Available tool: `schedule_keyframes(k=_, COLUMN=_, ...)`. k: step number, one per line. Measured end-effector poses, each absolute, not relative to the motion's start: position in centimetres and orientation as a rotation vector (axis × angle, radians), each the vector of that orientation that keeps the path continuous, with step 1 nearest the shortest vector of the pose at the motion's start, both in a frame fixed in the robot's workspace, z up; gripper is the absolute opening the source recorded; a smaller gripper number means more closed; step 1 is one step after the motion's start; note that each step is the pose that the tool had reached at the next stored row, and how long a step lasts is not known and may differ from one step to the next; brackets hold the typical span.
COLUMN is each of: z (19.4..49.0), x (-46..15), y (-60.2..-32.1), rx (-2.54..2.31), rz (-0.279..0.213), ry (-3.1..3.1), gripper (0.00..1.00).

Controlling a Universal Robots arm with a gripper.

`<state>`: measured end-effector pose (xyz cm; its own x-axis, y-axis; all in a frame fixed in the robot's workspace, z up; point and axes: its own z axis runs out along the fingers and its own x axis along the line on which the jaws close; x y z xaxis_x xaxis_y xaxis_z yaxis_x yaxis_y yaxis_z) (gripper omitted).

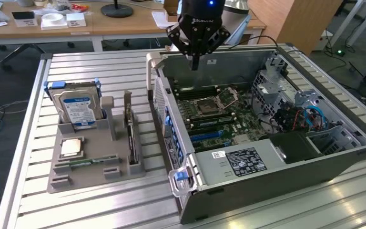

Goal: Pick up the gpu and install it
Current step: 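Reach for the gpu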

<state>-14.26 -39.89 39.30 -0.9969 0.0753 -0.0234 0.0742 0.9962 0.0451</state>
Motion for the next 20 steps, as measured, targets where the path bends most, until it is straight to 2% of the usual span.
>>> schedule_keyframes(k=20, z=39.3, x=-16.8, y=-39.9, rx=0.117, rz=0.069, ry=3.114, gripper=0.11)
